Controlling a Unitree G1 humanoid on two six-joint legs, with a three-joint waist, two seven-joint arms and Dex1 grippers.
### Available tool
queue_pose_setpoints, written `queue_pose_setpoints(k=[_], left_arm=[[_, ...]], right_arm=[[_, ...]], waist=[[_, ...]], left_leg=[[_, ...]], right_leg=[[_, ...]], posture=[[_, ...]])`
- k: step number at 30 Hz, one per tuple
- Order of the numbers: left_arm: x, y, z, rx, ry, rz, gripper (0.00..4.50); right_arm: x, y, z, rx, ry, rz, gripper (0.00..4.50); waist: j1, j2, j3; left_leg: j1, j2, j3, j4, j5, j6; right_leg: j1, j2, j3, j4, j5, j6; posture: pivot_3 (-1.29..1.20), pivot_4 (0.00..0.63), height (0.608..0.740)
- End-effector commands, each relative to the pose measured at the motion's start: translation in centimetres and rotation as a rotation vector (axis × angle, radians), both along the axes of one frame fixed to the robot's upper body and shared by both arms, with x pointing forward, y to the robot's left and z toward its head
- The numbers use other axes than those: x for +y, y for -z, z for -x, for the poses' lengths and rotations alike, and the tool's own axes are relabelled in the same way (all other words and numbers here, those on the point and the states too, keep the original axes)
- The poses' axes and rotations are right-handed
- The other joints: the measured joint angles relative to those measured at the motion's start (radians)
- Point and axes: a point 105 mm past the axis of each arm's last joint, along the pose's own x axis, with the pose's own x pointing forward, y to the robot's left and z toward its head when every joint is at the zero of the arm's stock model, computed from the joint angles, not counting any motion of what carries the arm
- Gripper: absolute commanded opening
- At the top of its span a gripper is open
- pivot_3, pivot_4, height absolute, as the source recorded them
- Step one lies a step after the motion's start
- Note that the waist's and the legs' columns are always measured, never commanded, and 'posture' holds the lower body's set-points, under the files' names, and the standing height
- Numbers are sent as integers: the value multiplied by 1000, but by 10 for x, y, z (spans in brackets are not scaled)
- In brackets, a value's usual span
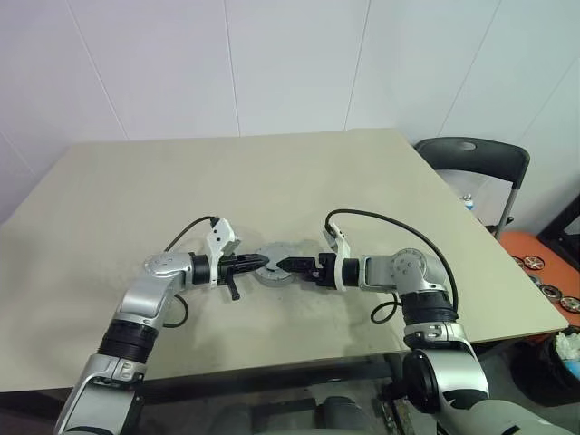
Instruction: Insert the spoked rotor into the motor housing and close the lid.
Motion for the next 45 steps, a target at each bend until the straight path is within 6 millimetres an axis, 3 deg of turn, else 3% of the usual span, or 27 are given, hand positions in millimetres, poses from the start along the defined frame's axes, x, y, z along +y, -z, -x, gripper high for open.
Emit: queue_pose_setpoints(k=[1,13,21,30,34,37,45], left_arm=[[0,-13,-6,-54,-4,23,0],[-2,-14,-7,-59,-7,33,0],[0,-15,-6,-60,-11,33,0],[-1,-15,-5,-57,-8,33,0],[-2,-17,-6,-60,-5,38,0],[-2,-17,-6,-60,-8,38,0],[0,-15,-7,-57,-8,34,0]], right_arm=[[15,-10,0,7,-30,-48,4488],[32,-22,-7,60,-10,-147,4488],[32,-8,-5,64,-6,-80,4488],[25,-2,-12,35,24,-27,1932],[24,1,-12,37,22,-18,1836],[24,1,-12,33,25,-15,1358],[25,-2,-13,25,34,-36,1324]], waist=[[0,0,0],[-15,0,0],[-22,0,0],[-22,1,0],[-22,1,1],[-21,1,0],[-21,1,0]], left_leg=[[-1,0,0,-1,0,0],[-5,2,1,-3,0,0],[-13,1,1,-2,0,0],[-12,0,1,-2,0,0],[-11,1,0,-1,0,0],[-11,0,1,-1,0,0],[-11,0,0,-1,0,0]], right_leg=[[-1,0,0,0,1,2],[-7,1,0,1,1,2],[-13,1,0,1,2,2],[-12,1,0,1,2,2],[-11,2,-1,1,2,2],[-11,2,-1,1,2,2],[-10,2,-1,1,2,2]], posture=[[0,0,740],[0,0,740],[0,0,740],[0,0,740],[0,0,740],[0,0,740],[0,0,740]])
